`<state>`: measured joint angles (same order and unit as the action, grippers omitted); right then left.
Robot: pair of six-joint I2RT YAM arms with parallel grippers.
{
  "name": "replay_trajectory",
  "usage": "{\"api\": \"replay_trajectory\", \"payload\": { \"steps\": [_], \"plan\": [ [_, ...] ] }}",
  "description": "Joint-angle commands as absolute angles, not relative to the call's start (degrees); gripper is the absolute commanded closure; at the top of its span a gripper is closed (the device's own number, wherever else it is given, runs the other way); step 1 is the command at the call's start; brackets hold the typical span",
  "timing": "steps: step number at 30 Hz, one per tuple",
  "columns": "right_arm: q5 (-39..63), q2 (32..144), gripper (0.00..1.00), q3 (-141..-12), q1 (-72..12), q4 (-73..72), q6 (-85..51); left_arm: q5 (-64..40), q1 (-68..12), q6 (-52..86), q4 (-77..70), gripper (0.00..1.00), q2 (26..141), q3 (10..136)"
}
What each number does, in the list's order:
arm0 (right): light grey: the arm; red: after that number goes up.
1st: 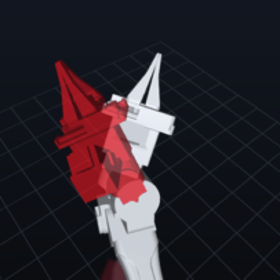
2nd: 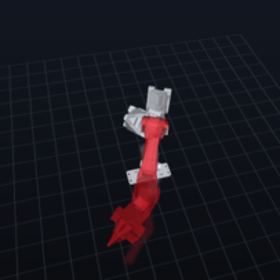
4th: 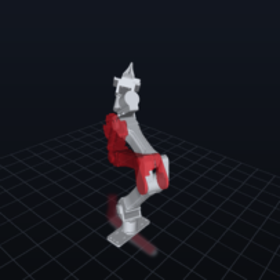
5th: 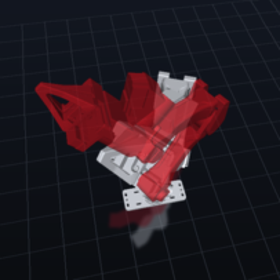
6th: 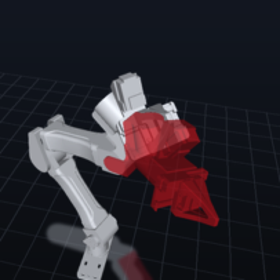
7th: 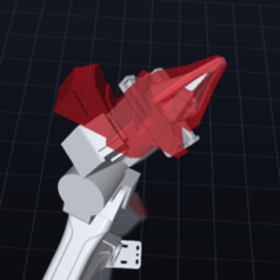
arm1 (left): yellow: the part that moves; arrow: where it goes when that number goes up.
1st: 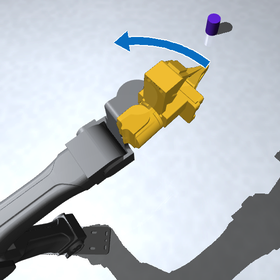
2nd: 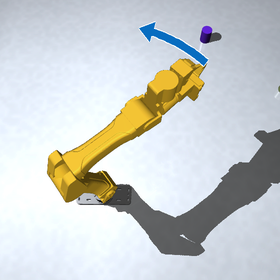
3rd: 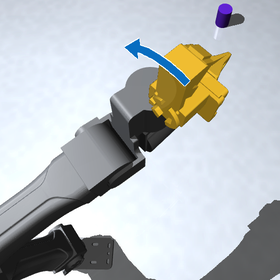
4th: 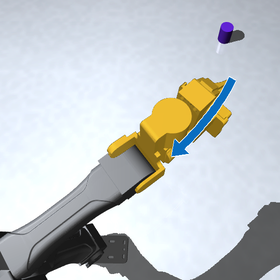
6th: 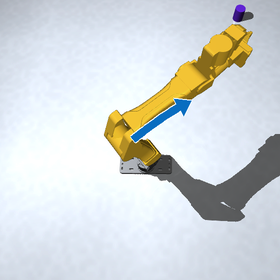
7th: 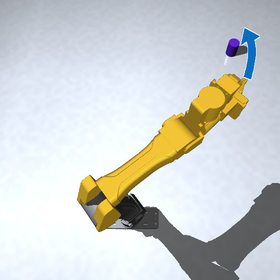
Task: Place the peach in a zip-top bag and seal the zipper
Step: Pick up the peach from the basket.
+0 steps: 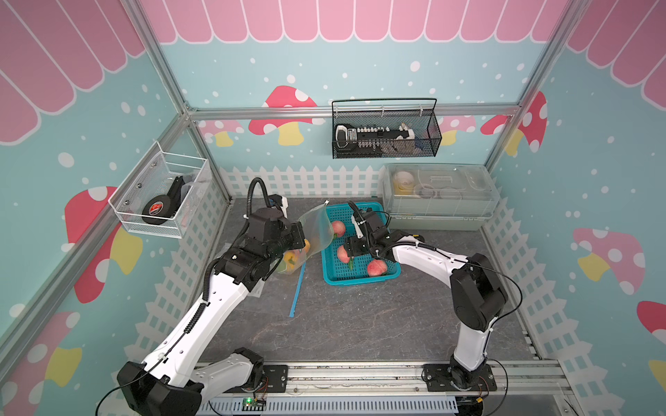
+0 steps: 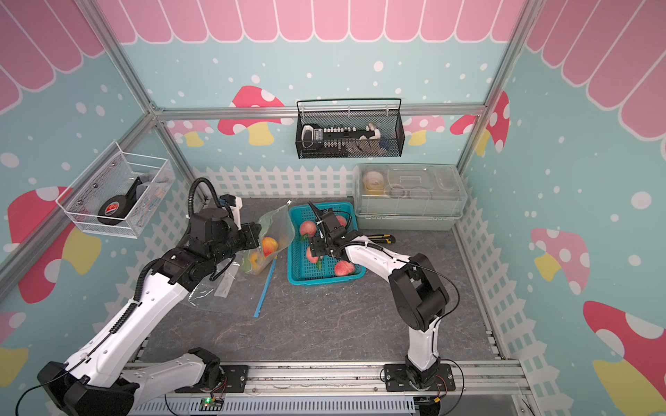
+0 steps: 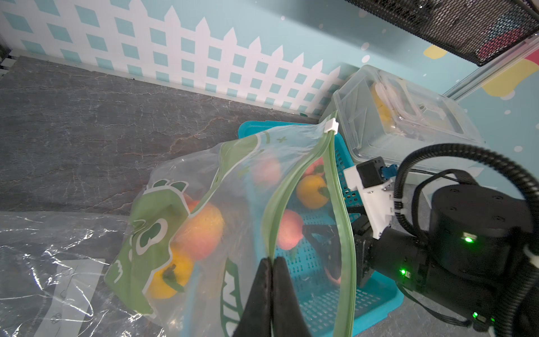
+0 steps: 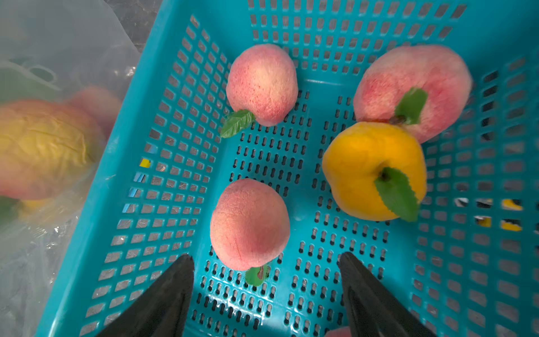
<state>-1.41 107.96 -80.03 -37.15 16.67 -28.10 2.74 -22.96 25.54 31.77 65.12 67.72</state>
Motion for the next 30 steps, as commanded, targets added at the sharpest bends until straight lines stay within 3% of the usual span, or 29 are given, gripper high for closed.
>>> {"api": "replay_trajectory", "payload": {
  "steps": [1, 18, 30],
  "plan": [
    [2.16, 111.26, 0.19, -82.34, -36.41, 15.98, -30.14, 2.54, -23.03, 26.0, 30.38, 1.0, 64.51, 67.15],
    [8.7, 120.38, 0.23, -87.1, -35.71, 15.01, -31.38, 2.9, -22.93, 25.84, 30.42, 1.0, 64.16, 66.69],
    [8.79, 115.62, 0.35, -82.5, -35.01, 11.02, -32.77, 2.95, -22.69, 25.97, 30.42, 1.0, 63.64, 66.1]
  ]
}}
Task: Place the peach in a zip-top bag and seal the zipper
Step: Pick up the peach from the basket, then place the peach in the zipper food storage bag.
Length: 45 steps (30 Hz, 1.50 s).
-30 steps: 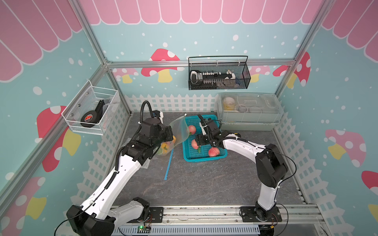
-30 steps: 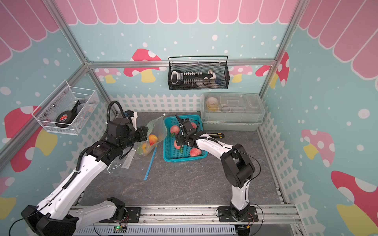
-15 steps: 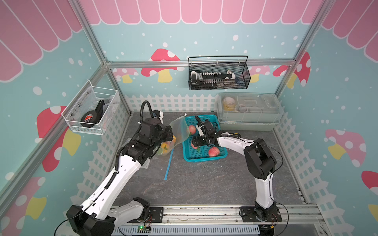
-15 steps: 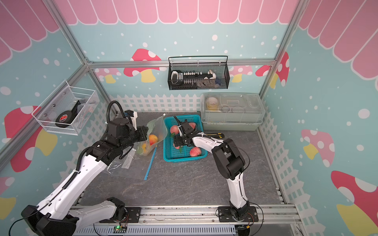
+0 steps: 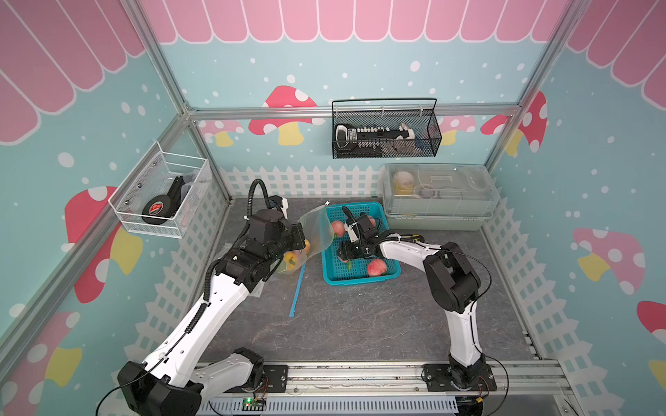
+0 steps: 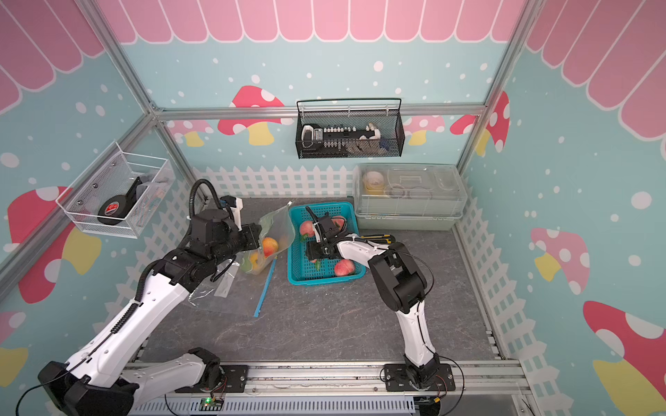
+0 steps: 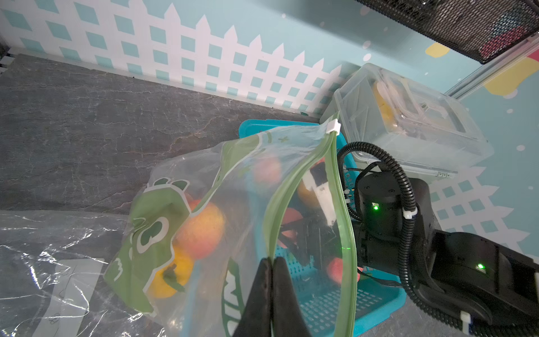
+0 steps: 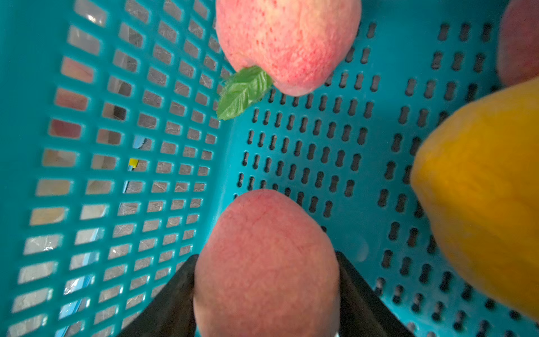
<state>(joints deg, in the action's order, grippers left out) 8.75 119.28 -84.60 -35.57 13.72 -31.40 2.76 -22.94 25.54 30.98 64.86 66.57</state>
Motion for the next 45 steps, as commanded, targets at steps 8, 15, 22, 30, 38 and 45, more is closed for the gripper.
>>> {"api": "replay_trajectory", "payload": {
  "steps": [8, 15, 22, 30, 38, 45],
  "plan": [
    [7.49, 103.71, 0.36, -74.39, -34.73, 2.82, -33.31, 2.64, -22.68, 26.36, 30.15, 1.0, 63.83, 66.1],
    [9.32, 95.24, 0.36, -71.81, -34.73, -1.84, -32.05, 2.24, -22.68, 26.37, 29.97, 1.0, 64.14, 66.28],
    [13.42, 90.09, 0.36, -73.16, -35.4, -3.78, -29.7, 2.08, -22.68, 26.63, 29.65, 1.0, 64.16, 66.23],
    [17.52, 87.95, 0.36, -74.63, -38.18, -6.09, -25.38, 1.93, -22.68, 26.64, 29.47, 1.0, 64.34, 66.19],
    [20.59, 90.98, 0.36, -78.86, -41.5, -3.03, -21.75, 1.8, -22.68, 26.61, 29.45, 1.0, 64.16, 66.3],
    [18.4, 96.05, 0.36, -84.9, -43.37, 4.66, -19.15, 1.46, -22.63, 26.72, 29.47, 1.0, 64.25, 66.38]
  ]
}}
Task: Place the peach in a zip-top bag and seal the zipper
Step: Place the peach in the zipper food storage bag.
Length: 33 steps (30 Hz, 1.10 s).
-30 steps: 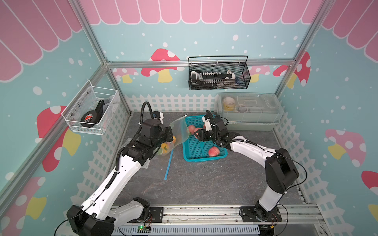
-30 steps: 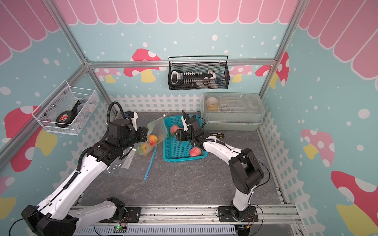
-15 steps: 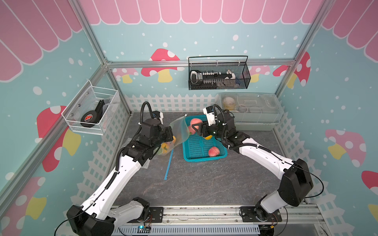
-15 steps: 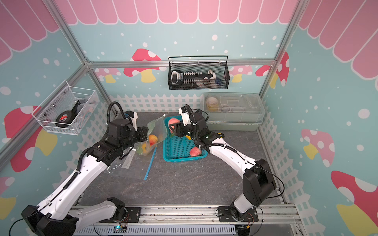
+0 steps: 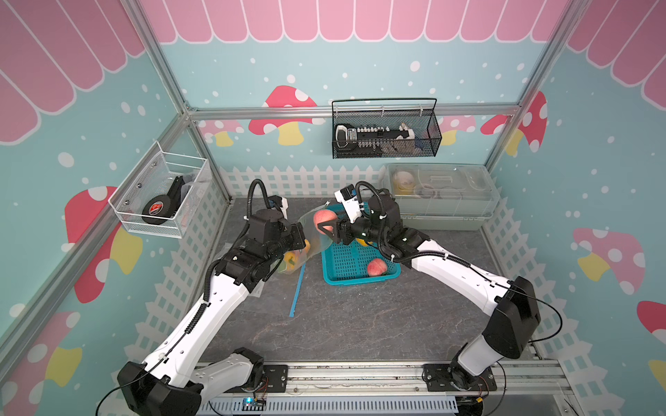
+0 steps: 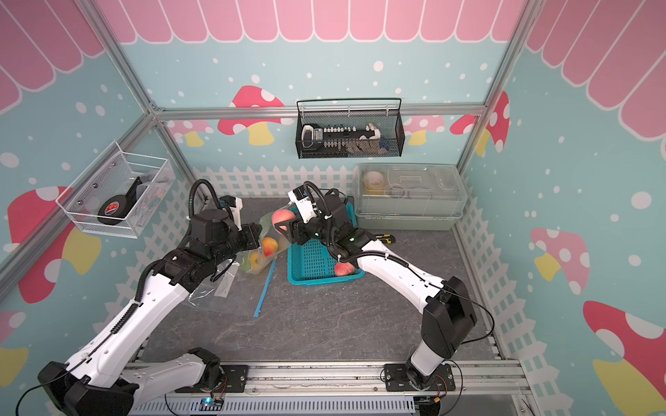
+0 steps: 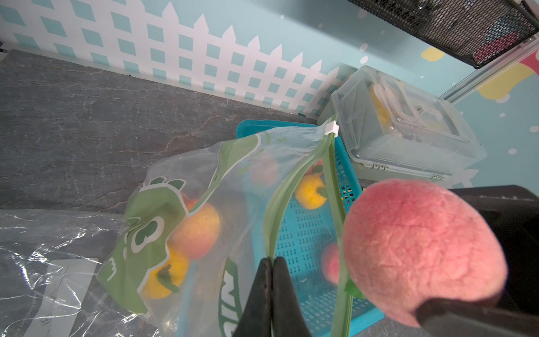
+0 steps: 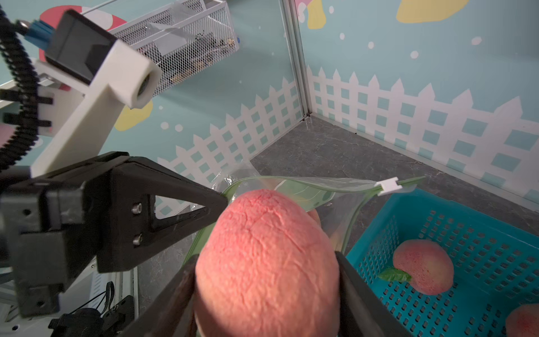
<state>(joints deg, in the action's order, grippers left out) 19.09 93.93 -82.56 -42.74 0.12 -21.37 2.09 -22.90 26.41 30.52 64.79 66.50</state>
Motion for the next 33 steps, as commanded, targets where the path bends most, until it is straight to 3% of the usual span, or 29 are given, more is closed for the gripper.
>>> {"api": "replay_trajectory", "payload": {
  "steps": [1, 20, 33],
  "plan": [
    [17.62, 96.69, 0.36, -85.64, -43.62, 5.7, -18.84, 1.47, -22.68, 26.72, 29.44, 1.0, 64.19, 66.43],
    [11.7, 100.21, 0.24, -90.18, -45.88, 11.6, -14.58, 1.34, -22.68, 26.87, 29.44, 1.0, 63.9, 66.15],
    [5.77, 90.93, 0.21, -80.04, -45.87, 1.24, -14.55, 1.79, -22.67, 25.83, 30.4, 1.0, 62.15, 66.34]
  ]
}}
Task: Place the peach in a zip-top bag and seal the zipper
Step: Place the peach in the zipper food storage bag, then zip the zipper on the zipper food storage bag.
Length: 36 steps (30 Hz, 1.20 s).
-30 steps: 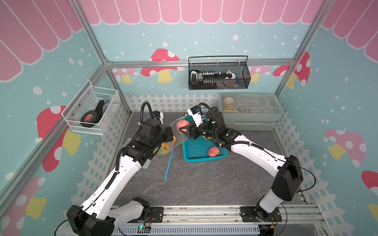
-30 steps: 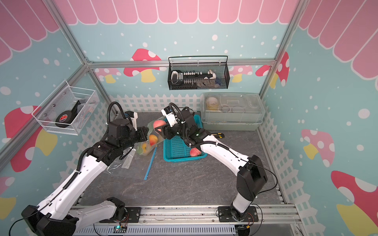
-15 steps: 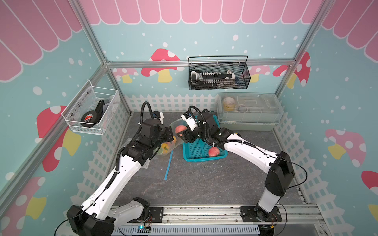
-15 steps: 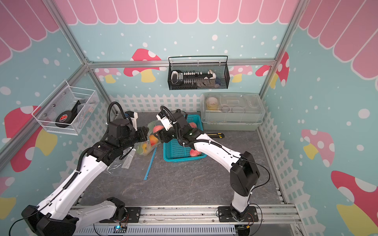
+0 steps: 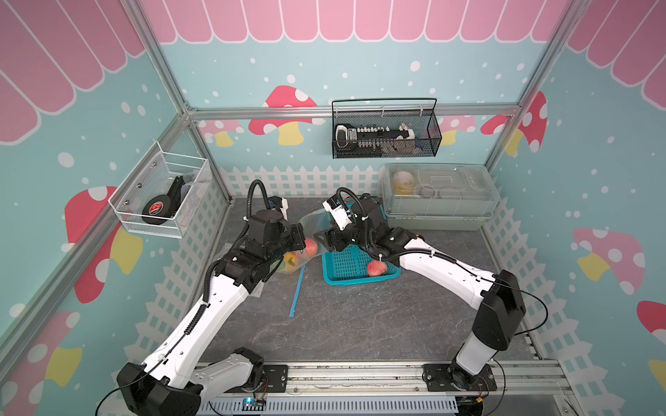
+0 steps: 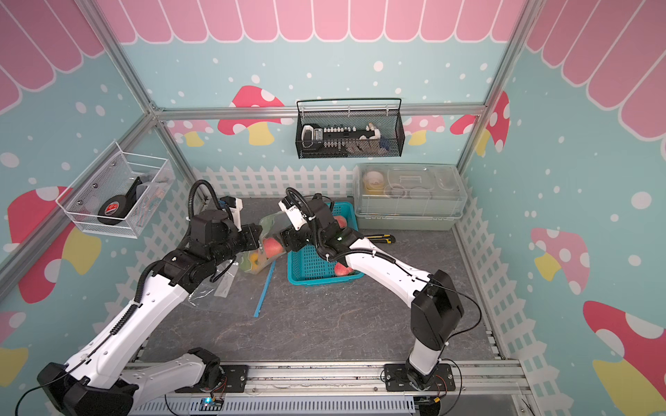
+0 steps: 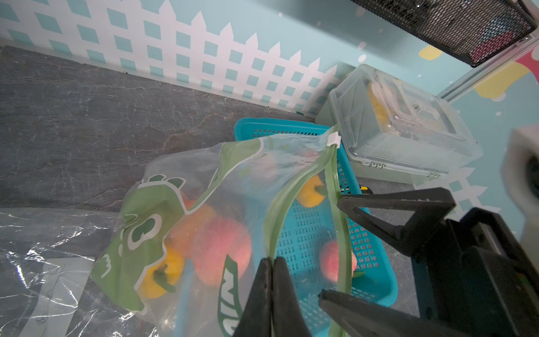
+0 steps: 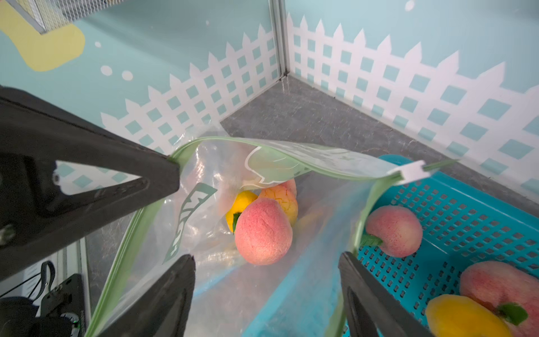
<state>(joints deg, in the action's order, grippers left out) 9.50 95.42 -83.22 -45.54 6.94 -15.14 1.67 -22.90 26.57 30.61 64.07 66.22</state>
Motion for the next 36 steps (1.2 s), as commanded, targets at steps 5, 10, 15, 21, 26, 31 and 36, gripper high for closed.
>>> {"api": "replay_trajectory", "payload": {
  "steps": [5, 10, 15, 21, 26, 31, 36],
  "plan": [
    [-1.59, 85.29, 0.2, -74.49, -45.53, -0.79, -13.96, 0.79, -22.63, 23.75, 33.55, 1.0, 60.65, 68.43],
    [-6.03, 81.91, 0.21, -70.9, -44.53, -1.03, -13.89, -0.54, -22.68, 22.1, 37.84, 1.0, 58.51, 69.6],
    [-2.07, 78.69, 0.24, -66.02, -41.25, -4.4, -13.09, -4.44, -22.68, 21.19, 42.14, 1.0, 56.49, 70.14],
    [10.58, 76.95, 0.24, -57.35, -35.15, -15.88, -10.52, -7.73, -22.65, 21.27, 45.66, 1.0, 53.15, 70.04],
    [22.58, 78.11, 0.23, -54.93, -32.22, -17.18, -0.35, -8.55, -22.67, 21.08, 47.11, 1.0, 50.84, 70.22],
    [32.31, 80.0, 0.25, -55.58, -31.34, -16.52, 9.23, -5.08, -22.68, 21.27, 48.72, 1.0, 50.25, 69.94],
    [44.17, 84.6, 0.3, -60.69, -30.63, -15.56, 11.28, -4.86, -22.68, 21.29, 48.78, 1.0, 50.43, 69.78]
  ]
}}
